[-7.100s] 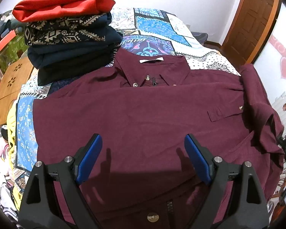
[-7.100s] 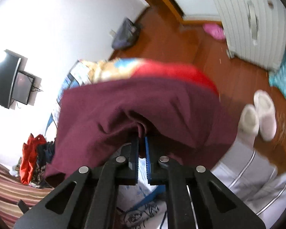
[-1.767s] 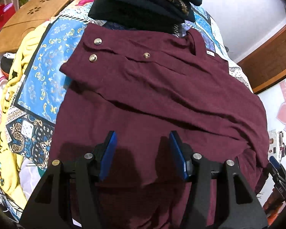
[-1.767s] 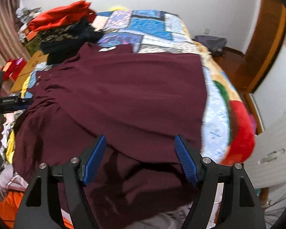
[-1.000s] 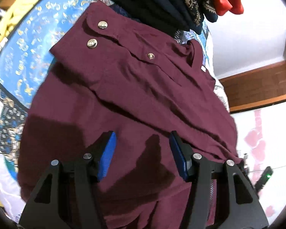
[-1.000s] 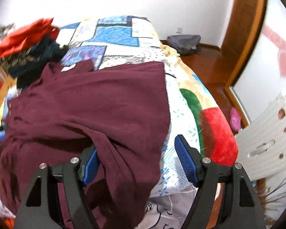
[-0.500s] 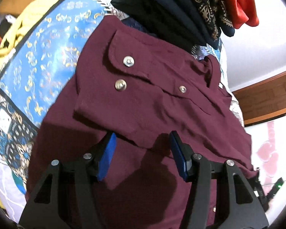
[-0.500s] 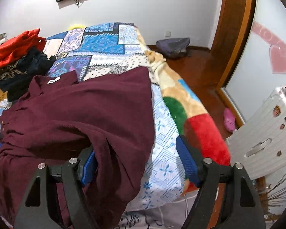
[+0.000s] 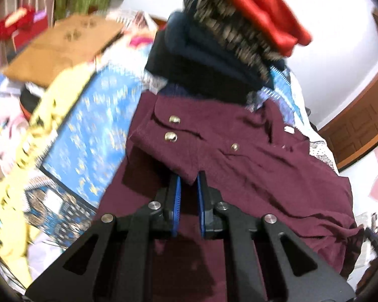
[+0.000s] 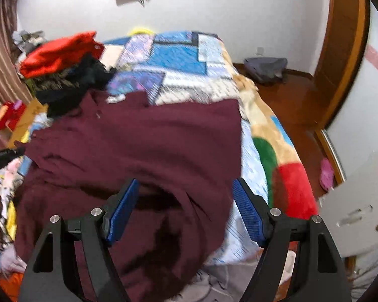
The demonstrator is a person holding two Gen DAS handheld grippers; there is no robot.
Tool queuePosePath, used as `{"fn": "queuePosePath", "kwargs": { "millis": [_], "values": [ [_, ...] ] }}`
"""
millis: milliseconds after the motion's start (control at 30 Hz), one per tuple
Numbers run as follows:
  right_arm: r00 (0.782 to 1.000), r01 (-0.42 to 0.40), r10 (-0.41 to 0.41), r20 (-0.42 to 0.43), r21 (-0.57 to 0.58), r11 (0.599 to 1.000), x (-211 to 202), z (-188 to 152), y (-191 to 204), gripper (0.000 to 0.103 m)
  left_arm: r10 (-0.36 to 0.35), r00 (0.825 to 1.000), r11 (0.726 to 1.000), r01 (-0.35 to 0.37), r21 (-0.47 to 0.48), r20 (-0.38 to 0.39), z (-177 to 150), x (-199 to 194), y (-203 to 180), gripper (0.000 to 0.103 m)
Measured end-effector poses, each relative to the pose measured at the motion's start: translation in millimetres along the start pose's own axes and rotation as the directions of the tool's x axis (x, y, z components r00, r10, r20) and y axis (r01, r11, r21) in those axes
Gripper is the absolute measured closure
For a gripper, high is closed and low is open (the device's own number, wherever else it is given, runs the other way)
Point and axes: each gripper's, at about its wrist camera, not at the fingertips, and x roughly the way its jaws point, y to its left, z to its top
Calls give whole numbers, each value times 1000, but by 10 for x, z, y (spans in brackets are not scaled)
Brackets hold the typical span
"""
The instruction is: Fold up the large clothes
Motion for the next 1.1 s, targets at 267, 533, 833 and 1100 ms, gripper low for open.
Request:
{"fn": "queuePosePath", "kwargs": {
  "millis": [267, 533, 833, 1100],
  "values": [
    [998, -9, 21, -66, 165, 986, 328, 45, -229, 29, 82, 996, 995, -83, 58, 29, -46, -24, -21, 92],
    [975, 0, 37, -221, 166, 986, 597, -385, -224, 30, 117, 987, 993, -113, 42, -113, -196, 408, 154, 91],
    [979, -16, 49, -199, 163, 987, 507, -267, -278, 29, 158, 968, 983, -136, 121, -197, -310, 454, 154, 70],
    [986, -67, 98, -132, 223, 973, 551, -12, -473, 29, -10, 985, 996, -5, -87, -174, -3, 218, 678, 49]
  ]
}}
